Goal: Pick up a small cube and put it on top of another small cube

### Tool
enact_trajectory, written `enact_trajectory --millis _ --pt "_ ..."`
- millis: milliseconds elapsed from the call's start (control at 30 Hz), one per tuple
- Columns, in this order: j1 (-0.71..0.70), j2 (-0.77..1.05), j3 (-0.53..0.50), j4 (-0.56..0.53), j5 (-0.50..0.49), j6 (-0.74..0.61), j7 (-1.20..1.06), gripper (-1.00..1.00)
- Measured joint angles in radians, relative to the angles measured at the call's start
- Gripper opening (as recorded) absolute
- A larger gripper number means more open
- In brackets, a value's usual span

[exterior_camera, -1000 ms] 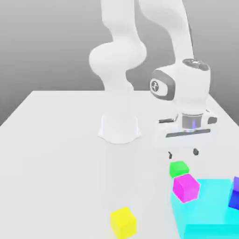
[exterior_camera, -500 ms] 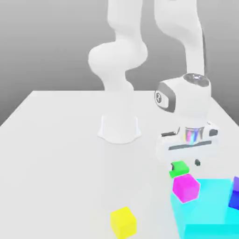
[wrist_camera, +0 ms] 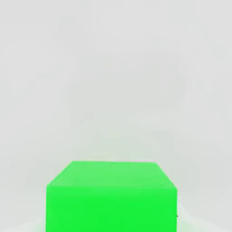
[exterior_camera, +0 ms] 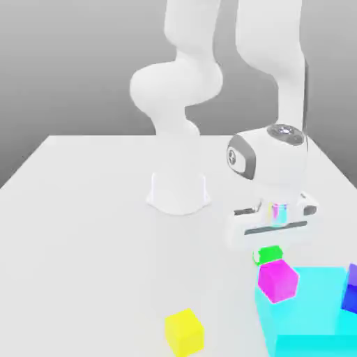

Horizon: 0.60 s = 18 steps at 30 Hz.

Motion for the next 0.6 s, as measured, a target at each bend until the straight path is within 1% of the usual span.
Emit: enact_trajectory --millis 133,333,600 --pt "0.054 -0.060 -0.056 -0.003 -0.030 -0.050 0.031 -1.00" --pt "0.097 -0.148 -0.127 -0.019 -0.138 -0.122 0.112 -1.00" --pt "0.075 -0.253 -0.151 -0.055 -0.260 -0.202 0.185 -1.00"
